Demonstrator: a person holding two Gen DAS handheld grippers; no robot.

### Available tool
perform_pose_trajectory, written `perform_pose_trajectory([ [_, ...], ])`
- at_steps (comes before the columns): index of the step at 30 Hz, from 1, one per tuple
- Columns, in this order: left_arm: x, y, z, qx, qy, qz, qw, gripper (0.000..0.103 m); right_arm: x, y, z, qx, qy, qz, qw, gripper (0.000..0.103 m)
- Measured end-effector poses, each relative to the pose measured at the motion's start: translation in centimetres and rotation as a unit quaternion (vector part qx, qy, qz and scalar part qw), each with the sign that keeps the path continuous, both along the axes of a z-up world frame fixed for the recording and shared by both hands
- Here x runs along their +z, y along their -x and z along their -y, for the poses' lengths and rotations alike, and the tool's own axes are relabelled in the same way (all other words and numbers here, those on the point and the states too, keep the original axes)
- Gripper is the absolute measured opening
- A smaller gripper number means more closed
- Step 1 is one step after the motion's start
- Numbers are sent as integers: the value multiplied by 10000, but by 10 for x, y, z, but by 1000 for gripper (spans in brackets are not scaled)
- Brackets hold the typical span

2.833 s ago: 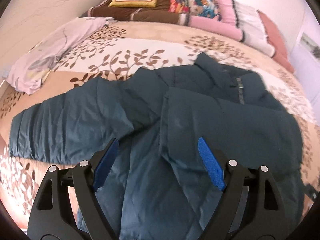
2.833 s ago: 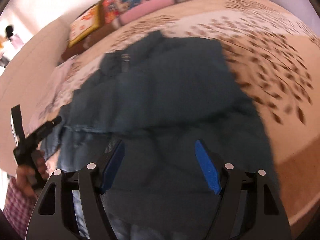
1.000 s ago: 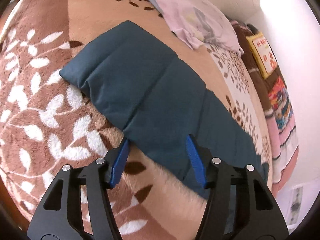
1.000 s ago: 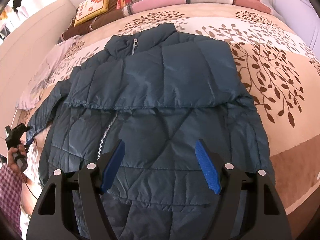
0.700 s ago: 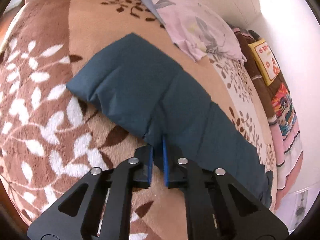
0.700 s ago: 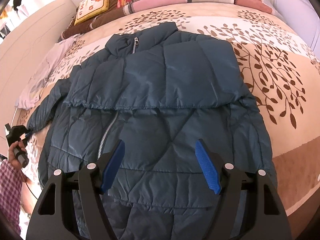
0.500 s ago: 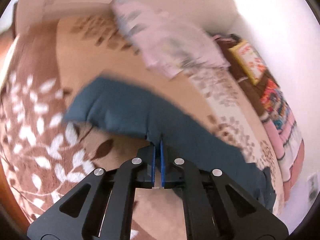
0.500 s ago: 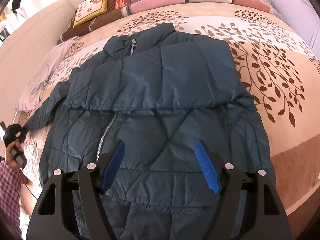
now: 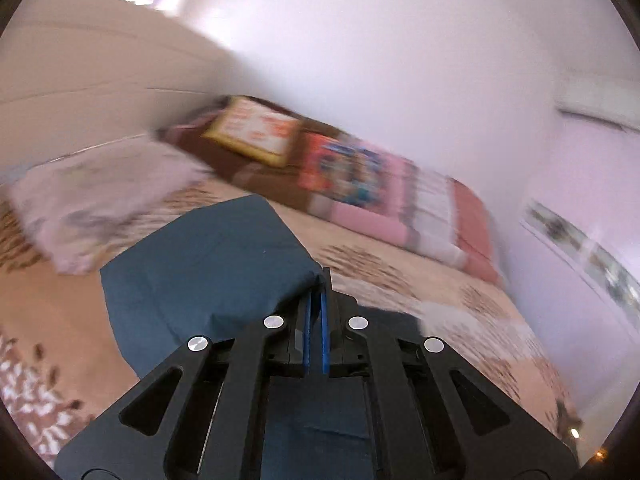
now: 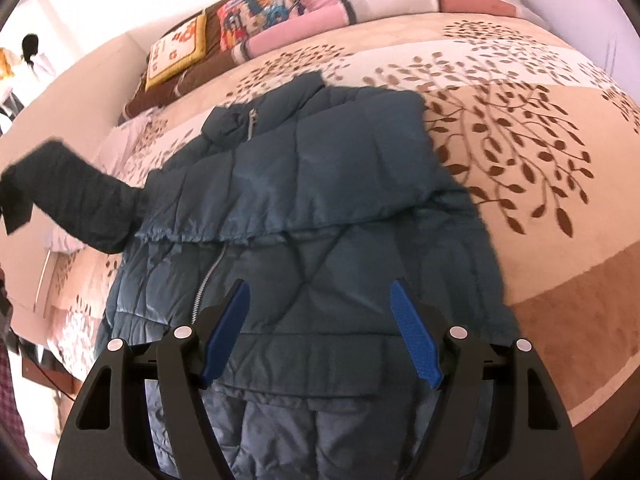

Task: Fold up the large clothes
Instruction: 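Fold the held sleeve across the jacket front with the left gripper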

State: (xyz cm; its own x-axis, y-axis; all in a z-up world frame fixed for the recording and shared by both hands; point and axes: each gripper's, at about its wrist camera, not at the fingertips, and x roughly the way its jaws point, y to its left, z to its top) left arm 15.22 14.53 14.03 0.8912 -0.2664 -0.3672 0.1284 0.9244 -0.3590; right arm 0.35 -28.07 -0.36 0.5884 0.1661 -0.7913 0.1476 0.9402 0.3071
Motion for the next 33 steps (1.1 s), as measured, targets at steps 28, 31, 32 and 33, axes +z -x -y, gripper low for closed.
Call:
perform_pose_trajectory([
  [28, -174, 25, 181, -1831, -620, -2517, 9483, 68, -10, 11, 24, -39, -382, -41, 9993, 72],
  [31, -161, 46, 159, -1736, -851, -2261, 9547, 70, -4, -3, 1, 265, -353, -22, 9990, 72],
  [32, -157, 50, 151, -1673, -896, -2200, 9568, 71, 0, -9, -10, 408, -326, 20, 9986, 72],
  [33, -154, 54, 143, -1583, -947, -2145, 9591, 71, 2, -14, -20, 541, -274, 63, 9981, 72],
])
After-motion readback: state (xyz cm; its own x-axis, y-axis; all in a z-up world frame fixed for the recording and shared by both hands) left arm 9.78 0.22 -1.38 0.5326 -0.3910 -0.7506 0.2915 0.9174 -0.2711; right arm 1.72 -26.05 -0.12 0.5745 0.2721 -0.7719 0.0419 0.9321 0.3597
